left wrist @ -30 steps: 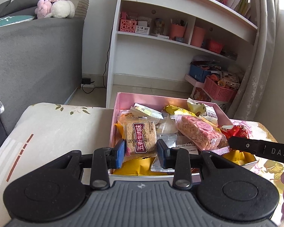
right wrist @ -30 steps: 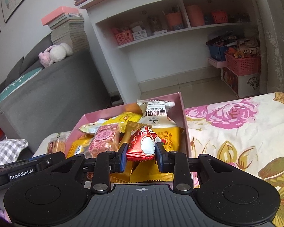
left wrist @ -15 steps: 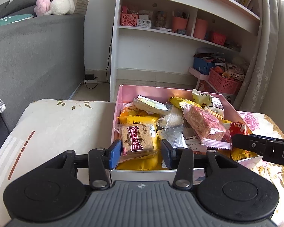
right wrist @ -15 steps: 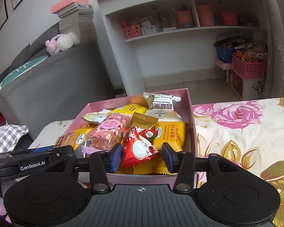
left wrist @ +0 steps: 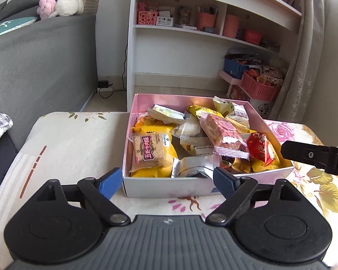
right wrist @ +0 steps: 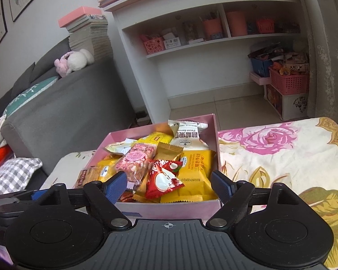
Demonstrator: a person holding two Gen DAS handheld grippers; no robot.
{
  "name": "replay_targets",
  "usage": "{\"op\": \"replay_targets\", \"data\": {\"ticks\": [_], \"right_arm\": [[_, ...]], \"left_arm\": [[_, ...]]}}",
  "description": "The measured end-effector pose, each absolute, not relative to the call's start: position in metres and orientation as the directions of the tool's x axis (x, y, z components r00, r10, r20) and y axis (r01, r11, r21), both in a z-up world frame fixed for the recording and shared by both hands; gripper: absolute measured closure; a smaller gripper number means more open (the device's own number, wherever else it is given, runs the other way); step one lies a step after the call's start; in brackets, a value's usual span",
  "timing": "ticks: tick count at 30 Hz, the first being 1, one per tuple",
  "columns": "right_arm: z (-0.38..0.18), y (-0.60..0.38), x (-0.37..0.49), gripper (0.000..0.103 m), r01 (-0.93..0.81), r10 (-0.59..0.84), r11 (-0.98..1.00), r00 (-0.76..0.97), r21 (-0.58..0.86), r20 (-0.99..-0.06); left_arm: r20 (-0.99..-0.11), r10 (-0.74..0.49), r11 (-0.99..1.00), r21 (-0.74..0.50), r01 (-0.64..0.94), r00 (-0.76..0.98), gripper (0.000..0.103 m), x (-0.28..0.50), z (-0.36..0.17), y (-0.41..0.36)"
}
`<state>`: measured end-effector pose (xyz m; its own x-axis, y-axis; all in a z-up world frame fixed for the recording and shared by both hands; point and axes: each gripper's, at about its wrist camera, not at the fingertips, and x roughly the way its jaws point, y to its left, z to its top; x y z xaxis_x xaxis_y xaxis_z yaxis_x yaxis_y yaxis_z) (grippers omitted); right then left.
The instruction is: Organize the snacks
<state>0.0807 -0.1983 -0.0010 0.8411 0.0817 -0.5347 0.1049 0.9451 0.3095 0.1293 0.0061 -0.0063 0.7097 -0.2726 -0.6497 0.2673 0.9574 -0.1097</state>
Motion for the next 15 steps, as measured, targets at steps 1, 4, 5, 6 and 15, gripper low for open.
{"op": "replay_targets", "data": {"ticks": [1, 4, 5, 6, 15], "right_arm": [[0.001, -0.197, 0.075, 0.015, 0.106, 0.081, 0.947, 0.836, 0.304, -0.543], [0.007, -0.192, 0.064, 0.012, 0.125, 0.066, 0.951, 0.810, 0.282, -0.583], [0.009, -0.188, 0.059, 0.011, 0.130, 0.062, 0.953, 0.799, 0.273, -0.598], [0.012, -0.186, 0.056, 0.011, 0.133, 0.059, 0.955, 0.789, 0.264, -0.611], [0.036, -0.163, 0.023, 0.005, 0.193, -0.015, 0.964, 0.726, 0.183, -0.688]], "left_arm": [[-0.657, -0.270, 0.958, -0.111, 0.265, 0.703, 0.013, 0.126, -0.005, 0.006], [-0.675, -0.258, 0.959, -0.093, 0.267, 0.691, 0.008, 0.115, 0.001, 0.004], [-0.682, -0.249, 0.960, -0.081, 0.268, 0.688, 0.005, 0.112, 0.004, 0.003], [-0.689, -0.242, 0.961, -0.072, 0.267, 0.683, 0.004, 0.108, 0.006, 0.002], [-0.751, -0.195, 0.974, -0.073, 0.213, 0.631, 0.000, 0.069, 0.021, 0.008]]}}
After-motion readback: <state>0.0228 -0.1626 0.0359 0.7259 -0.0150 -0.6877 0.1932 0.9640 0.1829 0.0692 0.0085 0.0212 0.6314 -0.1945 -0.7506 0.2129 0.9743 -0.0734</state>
